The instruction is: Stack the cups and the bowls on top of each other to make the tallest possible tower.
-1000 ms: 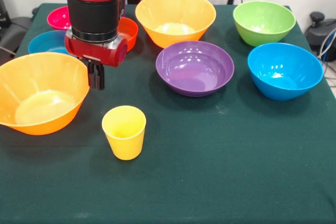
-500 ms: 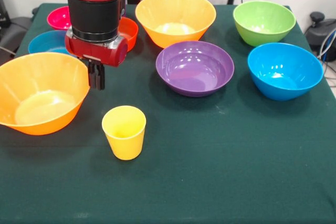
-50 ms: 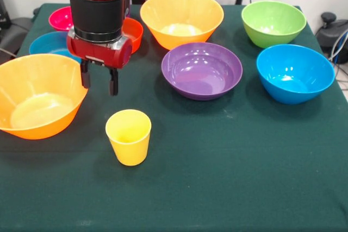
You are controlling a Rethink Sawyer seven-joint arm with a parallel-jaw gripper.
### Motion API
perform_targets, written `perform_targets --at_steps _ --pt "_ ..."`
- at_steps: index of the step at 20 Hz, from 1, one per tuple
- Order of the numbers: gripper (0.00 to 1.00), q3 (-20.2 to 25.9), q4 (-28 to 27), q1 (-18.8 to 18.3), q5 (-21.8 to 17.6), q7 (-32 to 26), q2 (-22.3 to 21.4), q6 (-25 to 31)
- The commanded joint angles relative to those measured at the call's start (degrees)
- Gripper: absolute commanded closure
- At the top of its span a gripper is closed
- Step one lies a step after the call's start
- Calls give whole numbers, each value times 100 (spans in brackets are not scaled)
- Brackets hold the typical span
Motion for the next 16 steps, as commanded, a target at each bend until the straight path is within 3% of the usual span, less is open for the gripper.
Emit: perform_targets --at_steps 1,16 --pt "0 370 231 173 -363 90 123 242" --pt "0 488 202 55 -377 -56 177 261"
